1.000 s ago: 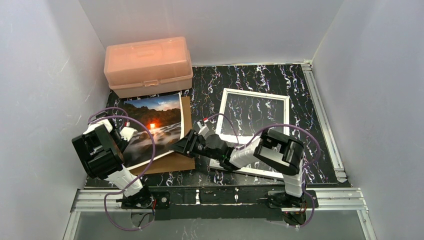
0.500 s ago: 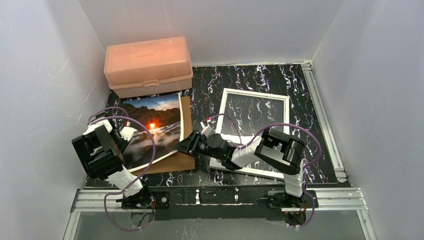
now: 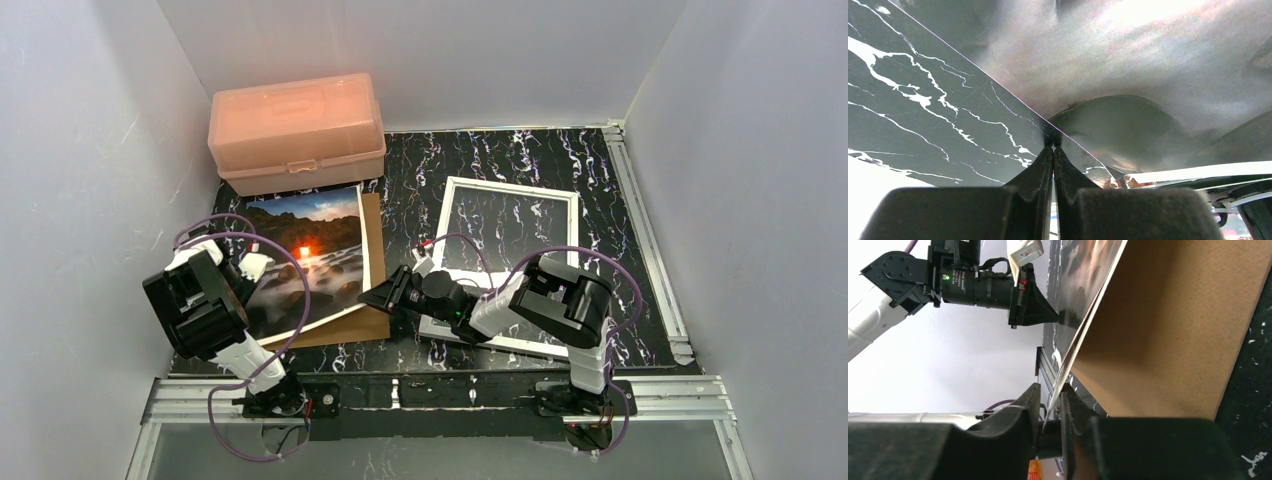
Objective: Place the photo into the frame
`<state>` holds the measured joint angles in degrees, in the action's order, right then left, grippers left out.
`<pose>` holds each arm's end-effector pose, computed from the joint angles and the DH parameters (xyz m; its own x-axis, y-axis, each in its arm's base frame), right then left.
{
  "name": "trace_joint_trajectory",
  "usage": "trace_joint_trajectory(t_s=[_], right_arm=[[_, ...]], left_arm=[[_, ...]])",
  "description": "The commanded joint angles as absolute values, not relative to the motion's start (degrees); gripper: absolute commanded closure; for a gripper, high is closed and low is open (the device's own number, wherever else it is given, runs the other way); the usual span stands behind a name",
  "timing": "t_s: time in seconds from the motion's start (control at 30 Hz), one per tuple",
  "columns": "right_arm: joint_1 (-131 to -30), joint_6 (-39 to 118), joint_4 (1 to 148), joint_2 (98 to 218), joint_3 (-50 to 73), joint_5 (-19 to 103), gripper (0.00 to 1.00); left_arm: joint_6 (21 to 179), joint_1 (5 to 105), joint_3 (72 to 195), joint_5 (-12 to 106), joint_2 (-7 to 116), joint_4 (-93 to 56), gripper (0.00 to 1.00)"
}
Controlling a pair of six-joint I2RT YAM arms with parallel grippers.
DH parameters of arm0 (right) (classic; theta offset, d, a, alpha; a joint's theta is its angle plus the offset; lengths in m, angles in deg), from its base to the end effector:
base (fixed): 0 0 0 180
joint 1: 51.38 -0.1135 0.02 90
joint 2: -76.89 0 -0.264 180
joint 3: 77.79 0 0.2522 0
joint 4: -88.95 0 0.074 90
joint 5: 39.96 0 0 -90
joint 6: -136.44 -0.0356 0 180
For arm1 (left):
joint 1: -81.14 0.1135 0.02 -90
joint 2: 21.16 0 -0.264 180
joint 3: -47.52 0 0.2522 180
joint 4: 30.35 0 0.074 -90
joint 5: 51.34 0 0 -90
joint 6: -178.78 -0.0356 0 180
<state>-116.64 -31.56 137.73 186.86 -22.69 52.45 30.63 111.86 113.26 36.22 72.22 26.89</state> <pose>0.1538 0.3302 0.1437 -0.8797 0.4261 -0.2111 -0.1416 0.1891 0.9717 0.2303 0.1386 0.1509 -0.8881 0.4594 -0.0111 0.4563 0.8844 0.0982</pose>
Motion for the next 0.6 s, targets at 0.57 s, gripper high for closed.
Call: trace_joint_trajectory(t_s=[0.57], right_arm=[[-115.00, -31.28, 137.33, 180.98, -24.62, 51.18, 0.75]], left_arm=[[30.27, 111.67, 111.89, 47.25, 74.21, 24.25, 0.99]])
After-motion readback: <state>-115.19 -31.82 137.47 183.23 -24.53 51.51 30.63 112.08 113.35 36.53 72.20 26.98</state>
